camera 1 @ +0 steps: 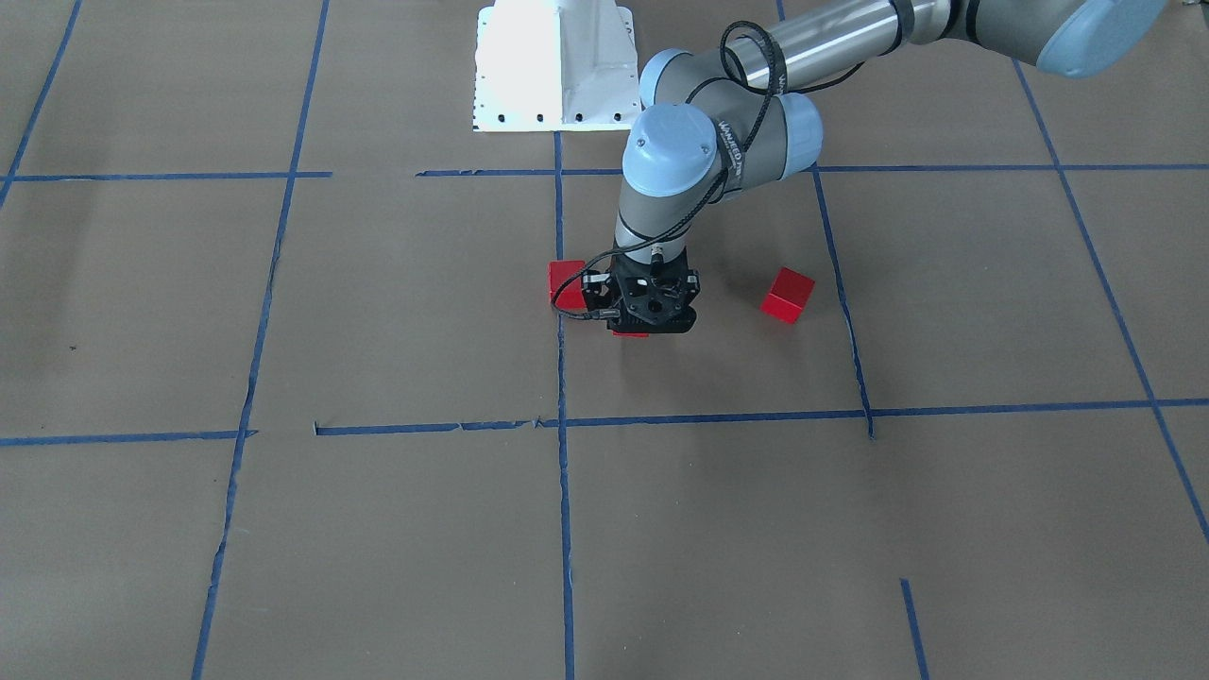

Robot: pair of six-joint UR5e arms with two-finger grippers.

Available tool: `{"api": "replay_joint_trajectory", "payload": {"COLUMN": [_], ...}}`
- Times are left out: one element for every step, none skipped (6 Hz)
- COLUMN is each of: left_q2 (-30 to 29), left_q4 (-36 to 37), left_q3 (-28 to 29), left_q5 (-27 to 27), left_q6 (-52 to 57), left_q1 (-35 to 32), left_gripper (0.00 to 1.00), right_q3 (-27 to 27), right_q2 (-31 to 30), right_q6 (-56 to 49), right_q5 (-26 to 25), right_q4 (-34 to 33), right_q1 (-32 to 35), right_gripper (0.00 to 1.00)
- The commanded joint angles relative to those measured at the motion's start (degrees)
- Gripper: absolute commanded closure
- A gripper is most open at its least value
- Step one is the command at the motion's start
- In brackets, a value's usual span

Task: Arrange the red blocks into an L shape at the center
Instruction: 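Grasp the red cube with the left gripper and carry it toward the placed cube, then set the cube down just nearer the robot than the placed cube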

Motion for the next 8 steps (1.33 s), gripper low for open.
{"api": "replay_joint_trajectory", "payload": {"left_q2": [-6.08,-6.98,-7.08,-7.08,-7.08,-7.08,-6.99,-6.99], "left_q4": [-0.29,-0.38,-0.3,-0.3,-0.3,-0.3,-0.3,-0.3], "left_q3": [6.98,8.23,8.33,8.33,8.33,8.33,8.33,8.33], "left_q5": [0.01,0.01,0.01,0.01,0.01,0.01,0.01,0.01], "left_q6": [-4.74,-7.03,-7.66,-7.66,-7.75,-7.75,-7.75,-7.75], "left_q1": [0.37,1.33,2.21,2.65,3.01,3.18,3.27,3.27], "left_gripper": [0.92,0.92,0.92,0.92,0.92,0.91,0.91,0.91], "right_q3": [-0.03,-0.03,-0.03,-0.03,-0.03,-0.11,-0.11,-0.11], "right_q2": [-0.02,0.06,0.07,-0.02,0.06,-0.02,0.06,-0.02], "right_q6": [0.0,0.0,0.0,0.0,0.0,0.0,0.0,0.0], "right_q5": [-0.02,-0.02,-0.02,-0.02,-0.02,-0.02,-0.02,-0.02], "right_q4": [0.0,0.0,0.0,0.0,0.0,0.0,0.0,0.0], "right_q1": [0.0,0.0,0.0,0.0,0.0,0.0,0.0,0.0], "right_gripper": [0.0,0.0,0.0,0.0,0.0,0.0,0.0,0.0]}}
